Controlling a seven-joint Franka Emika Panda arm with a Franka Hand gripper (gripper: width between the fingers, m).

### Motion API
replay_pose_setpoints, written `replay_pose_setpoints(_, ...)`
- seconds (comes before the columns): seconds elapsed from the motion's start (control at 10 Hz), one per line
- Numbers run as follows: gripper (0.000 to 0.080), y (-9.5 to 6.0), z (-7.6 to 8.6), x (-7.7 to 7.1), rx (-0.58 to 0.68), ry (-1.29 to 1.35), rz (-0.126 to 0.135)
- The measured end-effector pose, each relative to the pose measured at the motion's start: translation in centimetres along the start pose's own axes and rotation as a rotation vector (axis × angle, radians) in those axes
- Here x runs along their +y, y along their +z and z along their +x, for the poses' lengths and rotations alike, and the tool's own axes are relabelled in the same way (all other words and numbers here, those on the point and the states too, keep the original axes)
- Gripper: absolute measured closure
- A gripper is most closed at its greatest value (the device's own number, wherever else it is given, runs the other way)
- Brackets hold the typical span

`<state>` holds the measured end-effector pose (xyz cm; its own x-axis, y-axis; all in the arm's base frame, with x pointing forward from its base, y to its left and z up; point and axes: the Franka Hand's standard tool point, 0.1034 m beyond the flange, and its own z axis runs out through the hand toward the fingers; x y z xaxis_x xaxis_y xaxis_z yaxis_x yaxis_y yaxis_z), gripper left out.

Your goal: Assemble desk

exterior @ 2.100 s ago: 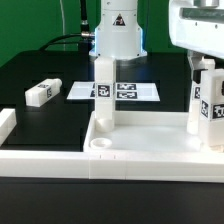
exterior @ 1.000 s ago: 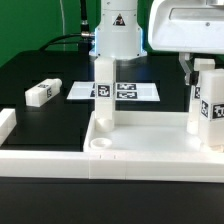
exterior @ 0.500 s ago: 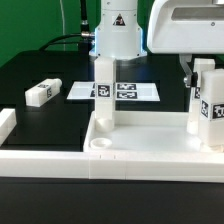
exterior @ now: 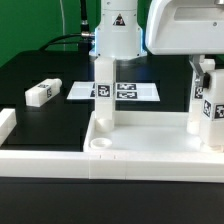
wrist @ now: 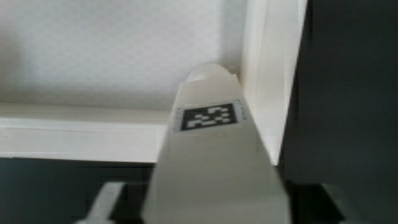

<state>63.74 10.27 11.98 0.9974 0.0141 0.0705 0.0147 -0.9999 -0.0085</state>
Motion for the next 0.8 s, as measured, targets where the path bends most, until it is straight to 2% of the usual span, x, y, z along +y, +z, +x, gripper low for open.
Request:
replay_pose_setpoints(0.1,0.0511,0.01,0.0,0.02,0.0,0.0,0.0)
replay_pose_setpoints(0.6,0.0511,0.02,-0.01,0.02,0.0,0.066,0.001)
replay_pose_setpoints(0.7,0.0511,0.04,-0.01,0.09,-0.001,0.152,0.006)
replay_pose_setpoints(0.8,0.0509,0.07,0.01,0.34,-0.004,0.267,0.023)
